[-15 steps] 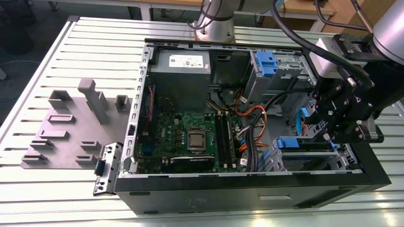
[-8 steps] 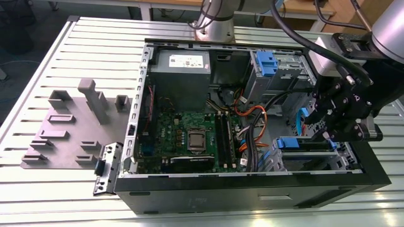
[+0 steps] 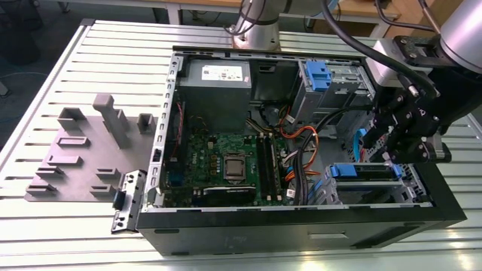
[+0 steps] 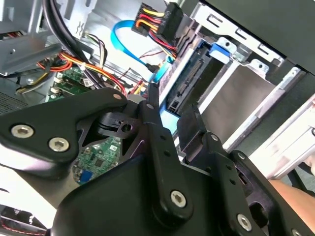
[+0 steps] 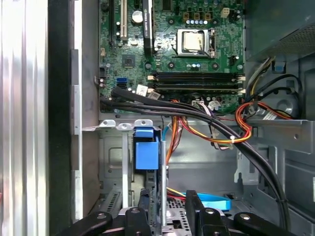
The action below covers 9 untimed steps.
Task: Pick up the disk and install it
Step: 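Insert the first disk wire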
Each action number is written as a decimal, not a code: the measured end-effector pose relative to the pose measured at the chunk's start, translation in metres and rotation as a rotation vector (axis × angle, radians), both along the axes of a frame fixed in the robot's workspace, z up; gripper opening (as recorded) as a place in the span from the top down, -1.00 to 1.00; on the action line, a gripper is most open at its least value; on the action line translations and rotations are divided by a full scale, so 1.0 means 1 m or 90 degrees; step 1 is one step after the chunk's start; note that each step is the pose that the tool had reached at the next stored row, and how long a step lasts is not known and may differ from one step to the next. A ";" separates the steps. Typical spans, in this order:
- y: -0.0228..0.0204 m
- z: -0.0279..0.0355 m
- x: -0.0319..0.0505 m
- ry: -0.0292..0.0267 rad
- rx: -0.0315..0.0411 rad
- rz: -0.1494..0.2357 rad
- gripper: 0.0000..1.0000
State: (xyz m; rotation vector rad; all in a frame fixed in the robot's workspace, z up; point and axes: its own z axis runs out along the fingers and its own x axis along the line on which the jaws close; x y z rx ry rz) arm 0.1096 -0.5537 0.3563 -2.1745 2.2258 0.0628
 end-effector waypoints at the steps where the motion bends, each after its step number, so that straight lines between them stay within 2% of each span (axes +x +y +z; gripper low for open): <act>1: 0.0012 -0.0001 0.0000 0.0000 0.0012 0.000 0.15; 4: 0.0049 -0.0006 0.0000 0.0000 0.0032 0.000 0.15; 9: 0.0084 -0.0043 0.0003 0.0000 0.0033 0.000 0.15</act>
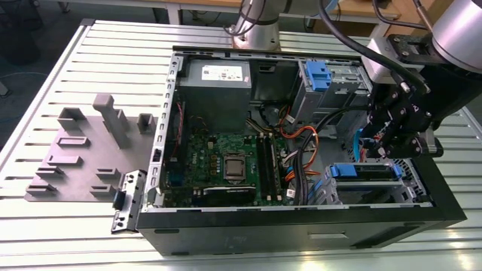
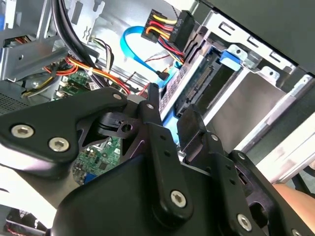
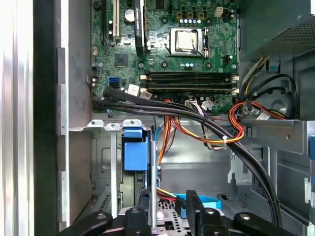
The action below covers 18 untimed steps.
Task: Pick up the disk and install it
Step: 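Insert the first disk wire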
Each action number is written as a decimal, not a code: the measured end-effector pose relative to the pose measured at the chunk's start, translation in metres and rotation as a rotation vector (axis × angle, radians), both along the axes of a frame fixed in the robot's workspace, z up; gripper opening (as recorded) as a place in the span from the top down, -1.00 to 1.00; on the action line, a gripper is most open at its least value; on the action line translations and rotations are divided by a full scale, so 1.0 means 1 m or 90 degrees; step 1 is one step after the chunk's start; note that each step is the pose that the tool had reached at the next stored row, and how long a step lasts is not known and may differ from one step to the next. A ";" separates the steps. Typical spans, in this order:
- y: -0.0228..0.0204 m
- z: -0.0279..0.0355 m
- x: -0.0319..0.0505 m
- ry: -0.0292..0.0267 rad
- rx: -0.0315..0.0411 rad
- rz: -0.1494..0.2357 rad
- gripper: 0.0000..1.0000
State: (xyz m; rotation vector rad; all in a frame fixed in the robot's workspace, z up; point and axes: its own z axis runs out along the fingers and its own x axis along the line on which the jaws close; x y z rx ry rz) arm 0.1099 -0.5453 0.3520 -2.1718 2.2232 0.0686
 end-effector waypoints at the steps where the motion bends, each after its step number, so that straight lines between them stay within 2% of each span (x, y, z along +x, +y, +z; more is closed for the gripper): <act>1: 0.0009 -0.0011 0.0002 0.0000 0.0000 0.000 0.15; 9: 0.0051 -0.0052 0.0040 0.0000 0.0000 0.000 0.15; 18: 0.0063 -0.0095 0.0099 0.0000 0.0000 0.000 0.15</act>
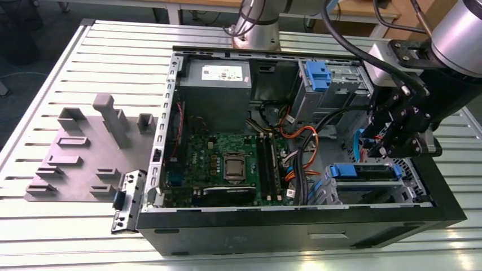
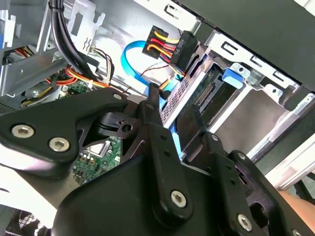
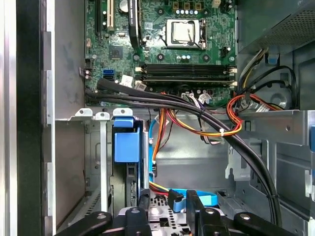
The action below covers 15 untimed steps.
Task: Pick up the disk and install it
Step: 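Insert the first disk wire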
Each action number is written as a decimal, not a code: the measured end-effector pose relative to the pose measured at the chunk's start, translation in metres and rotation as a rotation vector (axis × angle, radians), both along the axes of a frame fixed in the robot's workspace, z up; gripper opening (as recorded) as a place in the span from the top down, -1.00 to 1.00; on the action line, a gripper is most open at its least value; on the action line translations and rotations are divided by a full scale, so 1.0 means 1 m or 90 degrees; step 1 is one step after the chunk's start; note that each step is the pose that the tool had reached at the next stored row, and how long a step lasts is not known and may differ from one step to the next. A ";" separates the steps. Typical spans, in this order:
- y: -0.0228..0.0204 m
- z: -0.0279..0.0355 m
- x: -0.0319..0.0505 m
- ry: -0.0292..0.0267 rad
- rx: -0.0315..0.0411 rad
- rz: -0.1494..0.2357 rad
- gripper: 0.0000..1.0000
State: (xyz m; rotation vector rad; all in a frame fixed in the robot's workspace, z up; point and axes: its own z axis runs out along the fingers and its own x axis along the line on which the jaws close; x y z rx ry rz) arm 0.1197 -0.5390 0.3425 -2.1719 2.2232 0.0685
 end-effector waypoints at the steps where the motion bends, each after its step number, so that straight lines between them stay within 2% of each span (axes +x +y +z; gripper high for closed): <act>1: 0.0000 -0.0009 0.0001 0.0000 0.0000 0.000 0.15; 12: 0.0000 -0.0016 0.0001 0.0000 0.0000 0.000 0.15; 13: 0.0000 -0.0016 0.0002 0.0000 -0.0001 0.000 0.18; 14: 0.0001 -0.0016 0.0001 0.0000 0.0000 0.000 0.30; 15: 0.0001 -0.0017 0.0002 0.0000 0.0000 0.000 0.30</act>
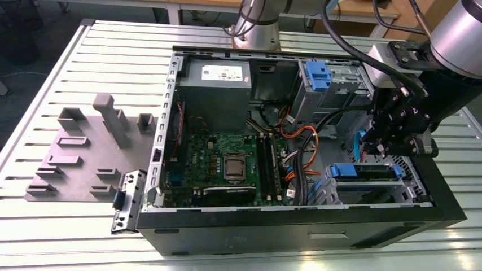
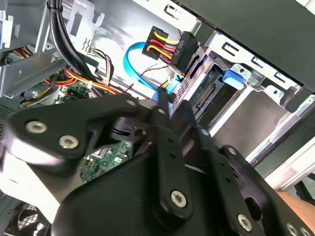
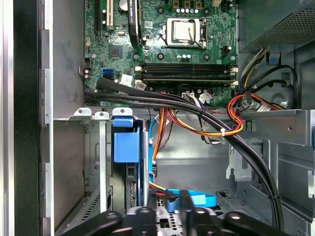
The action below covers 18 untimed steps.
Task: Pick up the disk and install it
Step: 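Insert the first disk wire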
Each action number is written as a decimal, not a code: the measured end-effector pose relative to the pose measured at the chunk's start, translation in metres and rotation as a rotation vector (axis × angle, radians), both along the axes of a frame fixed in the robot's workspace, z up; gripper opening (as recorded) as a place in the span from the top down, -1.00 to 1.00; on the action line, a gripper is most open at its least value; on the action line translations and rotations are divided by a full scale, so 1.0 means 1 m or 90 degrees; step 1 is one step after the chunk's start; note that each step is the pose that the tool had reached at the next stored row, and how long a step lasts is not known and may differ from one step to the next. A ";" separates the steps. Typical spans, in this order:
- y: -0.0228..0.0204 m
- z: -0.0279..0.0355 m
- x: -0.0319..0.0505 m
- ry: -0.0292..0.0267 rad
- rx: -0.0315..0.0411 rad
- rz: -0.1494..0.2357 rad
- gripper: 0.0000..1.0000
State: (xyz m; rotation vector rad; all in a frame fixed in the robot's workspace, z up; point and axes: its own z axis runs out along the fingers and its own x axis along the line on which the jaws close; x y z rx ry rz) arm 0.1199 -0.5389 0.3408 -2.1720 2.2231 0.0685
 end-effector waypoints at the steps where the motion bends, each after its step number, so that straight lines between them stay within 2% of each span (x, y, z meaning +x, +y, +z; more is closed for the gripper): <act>1: 0.0000 0.0000 0.0000 0.0000 0.0000 0.000 0.43; 2: 0.0000 0.0000 0.0000 0.0000 0.0000 0.000 0.55; 3: 0.0000 0.0000 0.0000 0.0000 0.0000 0.000 0.55; 4: 0.0000 0.0000 0.0000 0.0000 0.0000 0.000 0.66; 5: 0.0000 0.0000 0.0000 0.0000 0.0000 0.000 0.68; 13: -0.0001 -0.0002 0.0000 0.0000 0.0001 0.000 0.68; 18: -0.0030 -0.0001 0.0000 0.0000 0.0000 0.000 0.68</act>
